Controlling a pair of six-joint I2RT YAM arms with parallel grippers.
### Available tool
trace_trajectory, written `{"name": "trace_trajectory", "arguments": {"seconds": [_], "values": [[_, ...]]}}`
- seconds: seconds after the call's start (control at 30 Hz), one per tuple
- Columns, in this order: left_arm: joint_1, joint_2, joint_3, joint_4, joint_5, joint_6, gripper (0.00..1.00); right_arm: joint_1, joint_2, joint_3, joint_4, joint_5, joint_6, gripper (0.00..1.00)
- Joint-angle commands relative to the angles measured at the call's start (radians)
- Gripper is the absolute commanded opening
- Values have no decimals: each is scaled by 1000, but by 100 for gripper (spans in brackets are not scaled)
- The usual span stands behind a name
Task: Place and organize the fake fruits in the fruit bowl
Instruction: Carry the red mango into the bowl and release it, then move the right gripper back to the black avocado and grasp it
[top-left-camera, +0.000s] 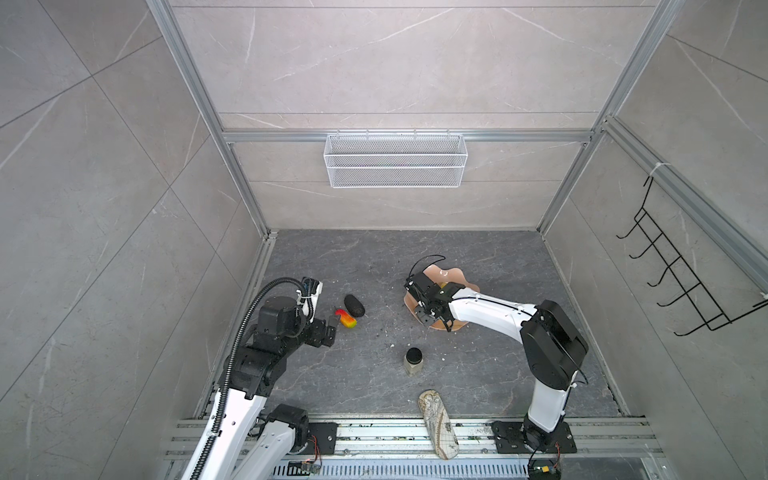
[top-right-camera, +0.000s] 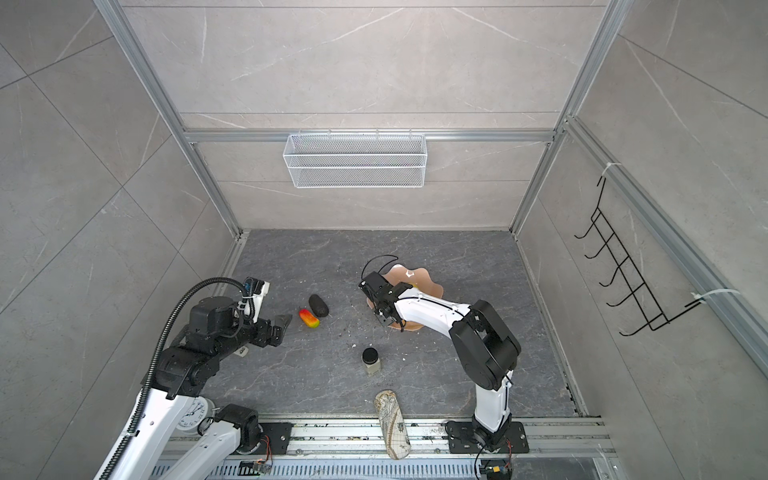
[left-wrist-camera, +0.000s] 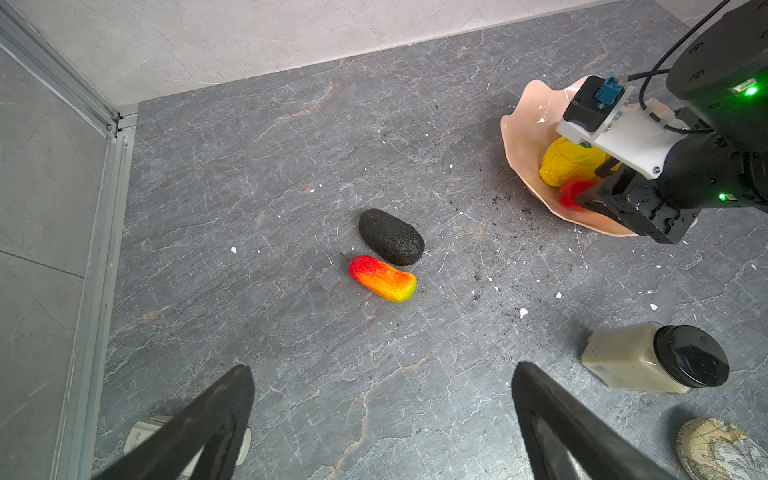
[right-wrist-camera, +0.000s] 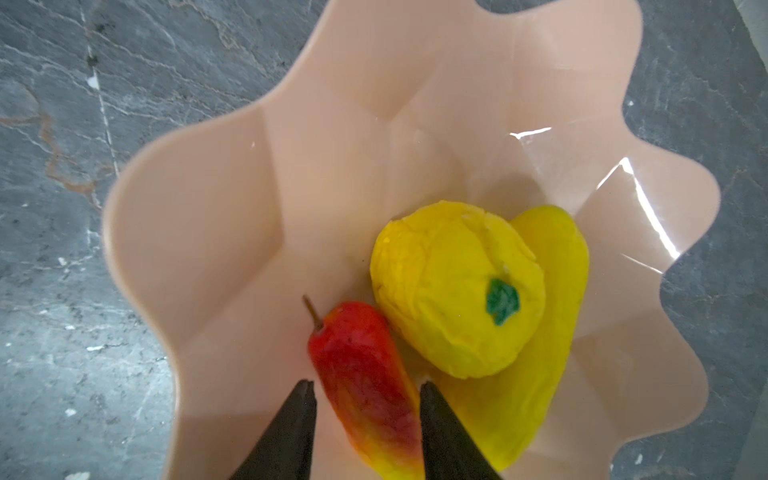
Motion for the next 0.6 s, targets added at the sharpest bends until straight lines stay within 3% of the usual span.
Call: {"name": "trace_trajectory", "arguments": {"seconds": [0.0,0.37,0.57], "values": [[5,-1,-2,14,5,2,100,-6,-3,-14,4,-8,-10,44],[6,-2,-2,14,5,4,100,2,-109,71,-121,-44,-26,46],[5,-6,-2,12,3,4,100,55,-128,178,-151,-139,-38,65]]}}
